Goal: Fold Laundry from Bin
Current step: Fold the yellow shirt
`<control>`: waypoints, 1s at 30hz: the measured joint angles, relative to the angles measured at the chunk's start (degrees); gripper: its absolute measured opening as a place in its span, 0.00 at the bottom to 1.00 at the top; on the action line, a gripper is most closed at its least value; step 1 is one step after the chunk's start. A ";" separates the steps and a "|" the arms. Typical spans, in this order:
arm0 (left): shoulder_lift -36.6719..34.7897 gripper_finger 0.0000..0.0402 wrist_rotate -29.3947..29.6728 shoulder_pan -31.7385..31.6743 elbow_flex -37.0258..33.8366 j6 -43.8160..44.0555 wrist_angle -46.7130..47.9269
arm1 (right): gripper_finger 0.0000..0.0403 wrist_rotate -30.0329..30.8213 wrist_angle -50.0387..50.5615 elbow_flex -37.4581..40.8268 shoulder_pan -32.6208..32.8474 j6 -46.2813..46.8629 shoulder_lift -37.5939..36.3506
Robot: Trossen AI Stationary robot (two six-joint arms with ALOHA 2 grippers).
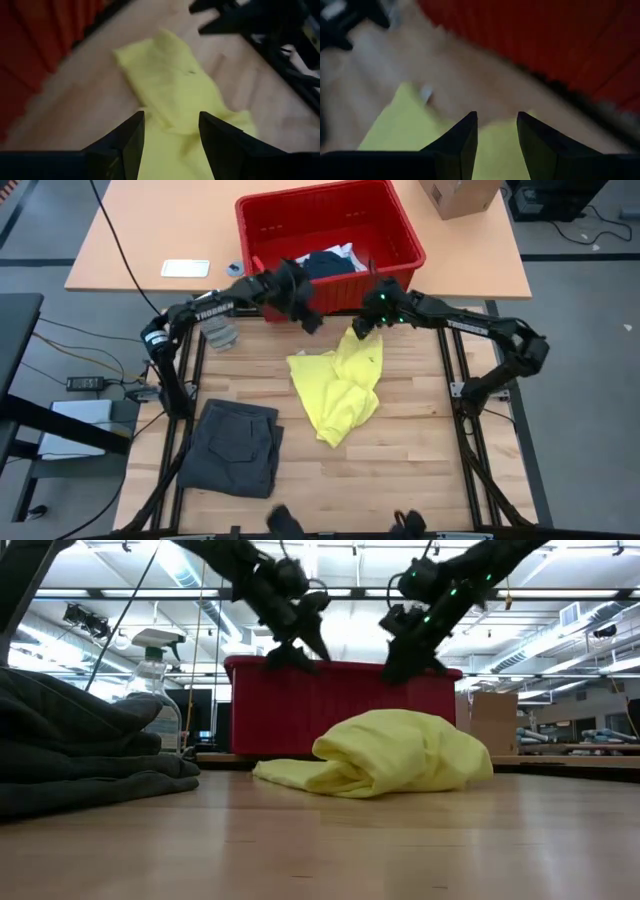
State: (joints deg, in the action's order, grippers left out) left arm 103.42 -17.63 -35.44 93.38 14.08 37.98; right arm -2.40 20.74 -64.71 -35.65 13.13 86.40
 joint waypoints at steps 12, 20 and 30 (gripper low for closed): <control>0.13 0.47 -0.96 -17.57 -0.07 -10.51 -6.32 | 0.36 -1.23 -19.45 -1.51 -12.13 2.35 8.32; 0.02 0.47 -15.00 -14.74 -0.07 -11.39 0.81 | 0.37 -16.86 -3.80 -1.79 -12.23 5.14 6.20; 2.57 0.47 -6.34 5.40 -0.07 -13.64 9.24 | 0.38 -24.39 6.08 7.72 1.25 -4.49 4.56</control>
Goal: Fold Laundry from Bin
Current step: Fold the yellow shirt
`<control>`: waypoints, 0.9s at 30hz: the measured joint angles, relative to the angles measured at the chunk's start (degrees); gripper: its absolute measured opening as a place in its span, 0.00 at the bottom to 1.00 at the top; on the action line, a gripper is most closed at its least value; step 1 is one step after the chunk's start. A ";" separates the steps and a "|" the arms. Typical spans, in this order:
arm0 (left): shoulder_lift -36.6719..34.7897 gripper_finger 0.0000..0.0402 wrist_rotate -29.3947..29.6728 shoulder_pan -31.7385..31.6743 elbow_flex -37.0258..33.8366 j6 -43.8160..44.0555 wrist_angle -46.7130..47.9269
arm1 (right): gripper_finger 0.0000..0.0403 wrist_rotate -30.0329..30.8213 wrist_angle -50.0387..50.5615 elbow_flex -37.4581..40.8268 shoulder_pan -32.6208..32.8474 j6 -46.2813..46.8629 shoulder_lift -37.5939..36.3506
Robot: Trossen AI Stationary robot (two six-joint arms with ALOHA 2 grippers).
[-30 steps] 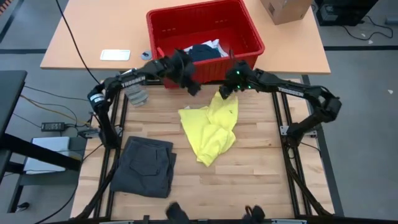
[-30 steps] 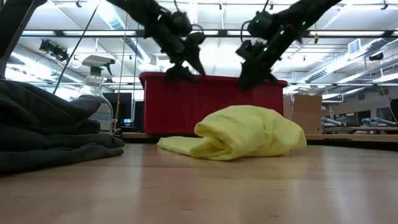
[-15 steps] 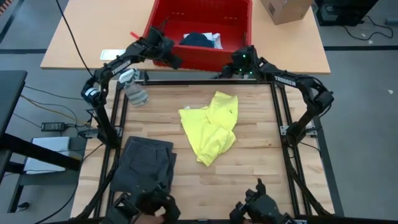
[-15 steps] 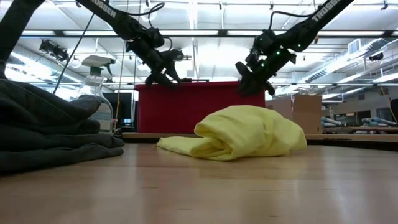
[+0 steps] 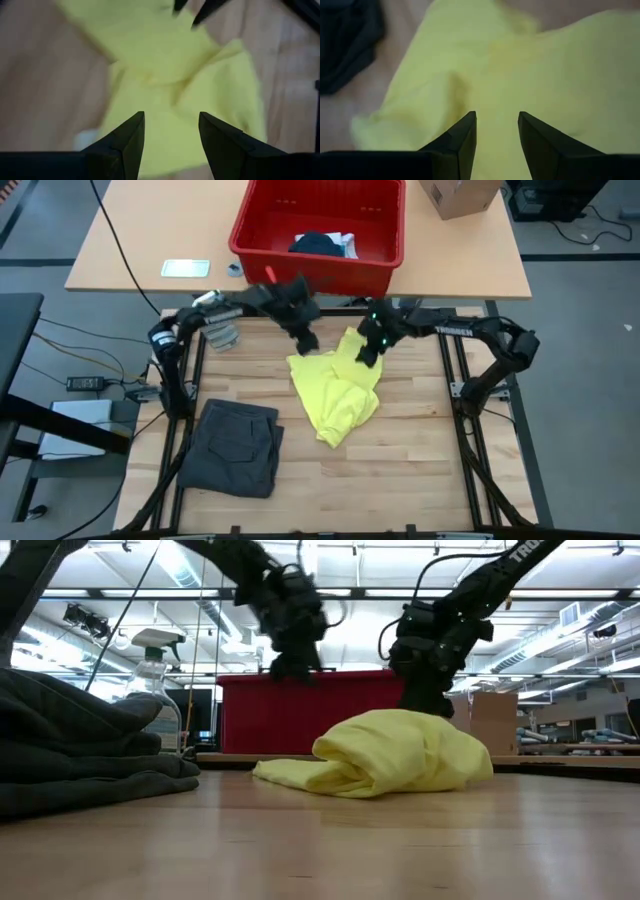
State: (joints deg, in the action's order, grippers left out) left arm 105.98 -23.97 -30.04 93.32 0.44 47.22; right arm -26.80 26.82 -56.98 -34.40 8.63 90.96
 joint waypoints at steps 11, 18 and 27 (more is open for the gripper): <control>7.74 0.47 3.37 8.91 0.00 16.81 -4.05 | 0.38 -11.00 -5.47 9.59 8.45 -4.38 0.00; 7.01 0.47 6.79 13.31 0.00 25.14 -2.72 | 0.14 -8.92 -10.38 14.53 14.51 -3.52 -0.19; 3.85 0.47 9.99 15.36 0.15 28.65 -2.30 | 0.02 -7.46 7.39 13.58 28.79 -6.40 -11.80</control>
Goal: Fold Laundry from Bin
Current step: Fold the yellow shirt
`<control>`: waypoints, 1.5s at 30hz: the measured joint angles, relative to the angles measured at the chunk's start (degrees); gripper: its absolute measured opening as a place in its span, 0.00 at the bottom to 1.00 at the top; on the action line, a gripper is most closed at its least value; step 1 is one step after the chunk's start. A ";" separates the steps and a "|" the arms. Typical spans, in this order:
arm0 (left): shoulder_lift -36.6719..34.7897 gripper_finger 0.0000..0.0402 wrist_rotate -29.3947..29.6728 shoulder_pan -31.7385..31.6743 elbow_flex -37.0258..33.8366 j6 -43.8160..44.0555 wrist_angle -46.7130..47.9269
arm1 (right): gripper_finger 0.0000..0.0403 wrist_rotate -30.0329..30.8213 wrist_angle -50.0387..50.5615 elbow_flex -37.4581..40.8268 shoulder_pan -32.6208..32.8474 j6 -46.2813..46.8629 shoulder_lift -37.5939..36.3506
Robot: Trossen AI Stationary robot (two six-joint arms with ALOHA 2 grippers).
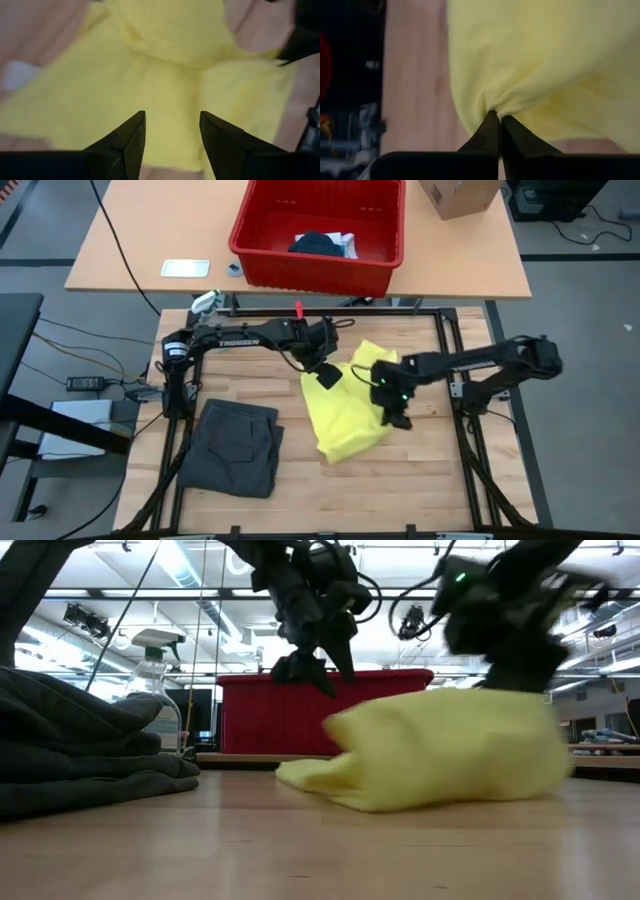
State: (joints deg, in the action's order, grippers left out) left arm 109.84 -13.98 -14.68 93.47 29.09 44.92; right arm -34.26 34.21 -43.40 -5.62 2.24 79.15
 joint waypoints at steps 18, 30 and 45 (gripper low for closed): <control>5.20 0.47 2.32 -4.65 -0.13 -13.32 0.22 | 0.48 26.02 -16.42 2.08 -11.72 16.77 -8.44; 14.32 0.35 2.52 -3.88 -0.15 -22.06 -0.19 | 0.39 25.38 -15.82 2.10 -18.85 12.20 9.14; 14.13 0.02 4.33 -5.11 -0.09 -28.26 9.70 | 0.03 23.19 17.61 -4.98 -8.51 26.16 -8.31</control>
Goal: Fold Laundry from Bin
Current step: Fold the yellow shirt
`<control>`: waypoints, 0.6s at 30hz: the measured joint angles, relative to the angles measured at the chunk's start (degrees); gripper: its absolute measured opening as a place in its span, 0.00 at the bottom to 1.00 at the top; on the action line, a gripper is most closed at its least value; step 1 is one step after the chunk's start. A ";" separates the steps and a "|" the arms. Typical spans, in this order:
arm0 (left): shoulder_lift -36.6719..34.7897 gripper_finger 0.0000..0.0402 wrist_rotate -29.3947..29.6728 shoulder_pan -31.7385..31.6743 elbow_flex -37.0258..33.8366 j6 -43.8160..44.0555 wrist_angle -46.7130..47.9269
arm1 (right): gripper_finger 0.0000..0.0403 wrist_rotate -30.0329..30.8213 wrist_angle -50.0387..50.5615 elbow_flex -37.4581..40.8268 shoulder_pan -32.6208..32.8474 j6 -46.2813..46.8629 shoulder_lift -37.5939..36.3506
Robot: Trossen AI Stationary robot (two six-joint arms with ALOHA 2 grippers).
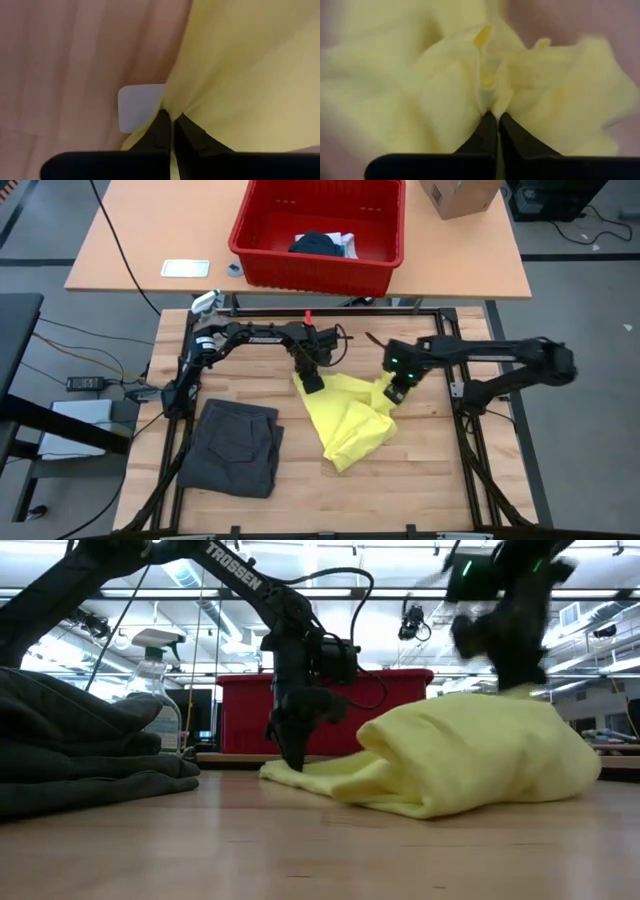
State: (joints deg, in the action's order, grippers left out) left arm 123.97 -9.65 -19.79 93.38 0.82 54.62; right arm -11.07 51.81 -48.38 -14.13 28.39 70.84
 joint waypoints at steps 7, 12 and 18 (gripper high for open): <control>-2.08 0.01 3.77 -1.03 0.13 0.29 -0.23 | 0.18 -7.99 -0.51 3.48 11.83 14.20 -10.06; -8.03 0.01 7.37 -1.07 0.40 -1.07 -2.33 | 0.34 -1.54 -3.69 4.74 12.83 14.89 -11.17; -14.38 0.01 7.52 0.06 0.46 -9.68 -8.57 | 0.47 10.77 -22.91 4.11 5.04 6.52 -10.47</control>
State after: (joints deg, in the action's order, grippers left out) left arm 109.59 -2.13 -19.73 93.84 -8.86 46.05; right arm -0.30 28.90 -44.27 -9.09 34.92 60.37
